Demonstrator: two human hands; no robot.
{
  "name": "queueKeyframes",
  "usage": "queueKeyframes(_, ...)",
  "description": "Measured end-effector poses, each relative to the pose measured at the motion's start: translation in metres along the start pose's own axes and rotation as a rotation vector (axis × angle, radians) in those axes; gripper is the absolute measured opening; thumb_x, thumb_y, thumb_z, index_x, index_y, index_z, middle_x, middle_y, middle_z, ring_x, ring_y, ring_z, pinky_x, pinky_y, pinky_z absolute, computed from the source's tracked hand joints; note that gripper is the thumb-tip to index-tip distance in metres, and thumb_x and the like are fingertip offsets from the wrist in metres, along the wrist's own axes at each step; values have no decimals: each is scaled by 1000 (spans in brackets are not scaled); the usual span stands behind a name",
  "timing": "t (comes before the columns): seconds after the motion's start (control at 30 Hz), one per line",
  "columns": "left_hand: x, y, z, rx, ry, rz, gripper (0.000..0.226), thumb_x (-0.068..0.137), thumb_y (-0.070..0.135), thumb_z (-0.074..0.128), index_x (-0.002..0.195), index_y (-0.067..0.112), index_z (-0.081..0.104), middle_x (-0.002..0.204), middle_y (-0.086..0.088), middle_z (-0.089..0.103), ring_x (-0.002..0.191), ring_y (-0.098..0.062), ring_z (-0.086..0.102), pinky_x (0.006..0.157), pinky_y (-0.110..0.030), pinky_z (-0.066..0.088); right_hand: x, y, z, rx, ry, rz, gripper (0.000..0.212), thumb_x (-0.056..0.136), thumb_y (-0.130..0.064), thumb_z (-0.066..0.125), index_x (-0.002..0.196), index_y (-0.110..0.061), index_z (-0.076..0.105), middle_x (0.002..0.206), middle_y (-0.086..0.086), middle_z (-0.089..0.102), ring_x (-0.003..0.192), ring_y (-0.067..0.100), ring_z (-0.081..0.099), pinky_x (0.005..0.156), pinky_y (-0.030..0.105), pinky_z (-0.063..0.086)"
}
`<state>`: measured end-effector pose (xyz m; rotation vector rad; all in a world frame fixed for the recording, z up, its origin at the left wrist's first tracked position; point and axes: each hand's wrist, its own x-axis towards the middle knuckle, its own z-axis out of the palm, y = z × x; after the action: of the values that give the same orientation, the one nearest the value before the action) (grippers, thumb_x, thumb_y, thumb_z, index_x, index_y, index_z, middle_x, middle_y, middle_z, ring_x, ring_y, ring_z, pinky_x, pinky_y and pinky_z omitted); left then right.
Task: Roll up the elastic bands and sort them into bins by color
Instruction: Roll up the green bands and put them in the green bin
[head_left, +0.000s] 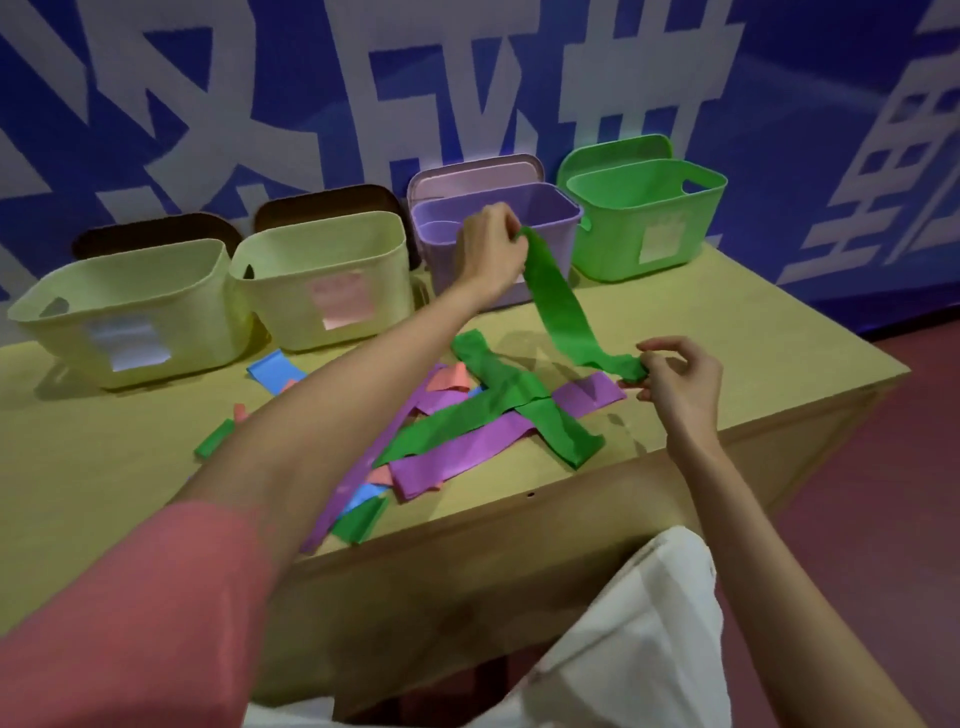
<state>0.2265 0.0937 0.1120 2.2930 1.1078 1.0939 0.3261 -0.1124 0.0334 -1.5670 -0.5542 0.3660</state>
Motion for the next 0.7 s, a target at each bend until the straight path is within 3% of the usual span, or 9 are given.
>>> queueKeyframes(0.17, 35, 43, 54, 39, -22, 155, 4, 87, 6, 60, 90, 6, 64, 88, -7, 66, 79, -16, 59, 64, -23, 46, 27, 14, -16, -37, -15, 11, 21, 91, 1, 52, 82, -11, 66, 87, 18, 68, 51, 9, 66, 41, 15, 43)
queueKeyframes(0.37, 46, 52, 125, 206, -138, 222, 12, 88, 0, 53, 91, 5, 63, 94, -12, 66, 85, -26, 60, 70, -38, 48, 33, 41, -30, -112, -88, 104, 19, 90, -5, 60, 74, -13, 66, 77, 17, 69, 50, 9, 66, 46, 23, 48)
queueKeyframes(0.47, 44, 38, 154, 239, -187, 214, 11, 89, -2, 54, 92, 5, 63, 94, -10, 66, 87, -24, 60, 77, -38, 51, 30, 49, -34, -94, -186, 188, 10, 92, -6, 60, 86, 1, 65, 71, 20, 67, 42, 5, 60, 42, 21, 47)
queueKeyframes(0.53, 40, 30, 165, 233, -282, 210, 18, 88, 2, 58, 105, 4, 63, 109, -12, 64, 101, -26, 60, 87, -39, 50, 30, 51, -37, -89, -271, 228, 15, 90, -8, 64, 94, 6, 64, 68, 18, 67, 41, 5, 56, 41, 18, 43)
queueKeyframes(0.63, 22, 23, 160, 197, -549, 267, 57, 85, 11, 67, 138, 6, 44, 147, -17, 38, 135, -28, 38, 112, -39, 32, 30, 52, -45, -131, -386, 231, 20, 84, -8, 72, 99, 3, 65, 69, 13, 68, 47, 7, 55, 49, 20, 46)
queueKeyframes(0.7, 6, 19, 148, 172, -645, 313, 58, 84, 14, 69, 137, 8, 46, 148, -17, 37, 130, -29, 43, 109, -36, 34, 30, 54, -50, -250, -423, 143, 18, 81, -6, 74, 97, -2, 68, 65, 5, 64, 46, 1, 52, 55, 20, 44)
